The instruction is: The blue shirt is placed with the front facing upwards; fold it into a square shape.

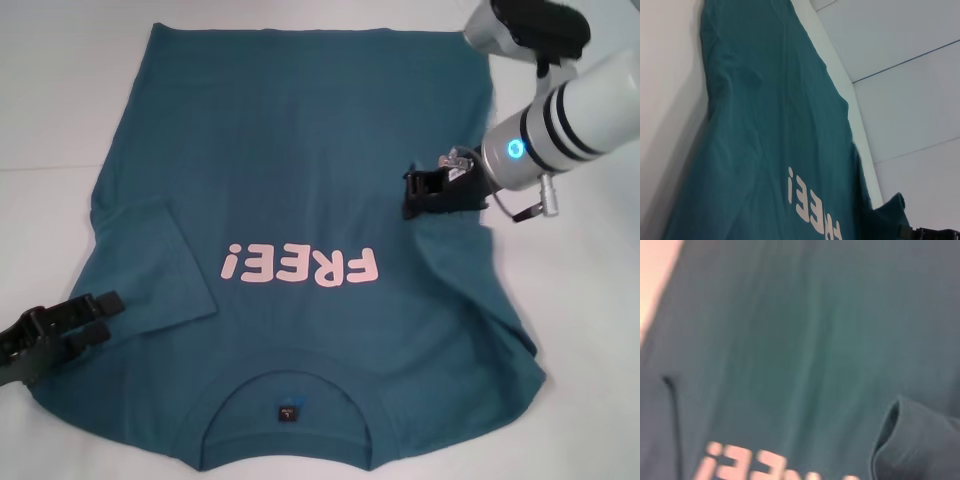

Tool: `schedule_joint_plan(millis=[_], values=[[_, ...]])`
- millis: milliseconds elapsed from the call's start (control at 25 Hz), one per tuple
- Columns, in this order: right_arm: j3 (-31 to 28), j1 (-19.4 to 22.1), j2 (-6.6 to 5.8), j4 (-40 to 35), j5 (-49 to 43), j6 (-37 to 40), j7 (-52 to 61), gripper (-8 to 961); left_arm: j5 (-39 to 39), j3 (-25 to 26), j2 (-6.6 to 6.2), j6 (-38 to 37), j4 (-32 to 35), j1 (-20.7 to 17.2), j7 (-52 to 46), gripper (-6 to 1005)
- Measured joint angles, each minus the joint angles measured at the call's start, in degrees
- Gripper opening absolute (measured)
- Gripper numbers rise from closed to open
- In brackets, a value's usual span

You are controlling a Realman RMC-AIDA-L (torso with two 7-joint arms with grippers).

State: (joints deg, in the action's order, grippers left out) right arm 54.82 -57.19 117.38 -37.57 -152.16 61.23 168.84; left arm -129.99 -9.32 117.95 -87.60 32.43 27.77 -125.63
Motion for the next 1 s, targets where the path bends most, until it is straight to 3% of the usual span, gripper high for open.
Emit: schedule_joint_plan(millis=[160,640,1000], values=[[0.0,1.8,-0.26,2.5,5.7,-2.5,-1.1,81,0.0,0.0,0.00,0.2,0.0,0.0,-0.1,628],[-0.4,3.3,-0.66,3.0,5.9,-2.8,-1.0,92,0.0,0.0,0.00,0.2,0.0,-0.3,-0.1,630],[-0.4,4.5,-2.91,0.8,2.3,0.1,1.3,100,0.0,0.0,0.00,0.2,0.0,-0.4,-0.1,630]])
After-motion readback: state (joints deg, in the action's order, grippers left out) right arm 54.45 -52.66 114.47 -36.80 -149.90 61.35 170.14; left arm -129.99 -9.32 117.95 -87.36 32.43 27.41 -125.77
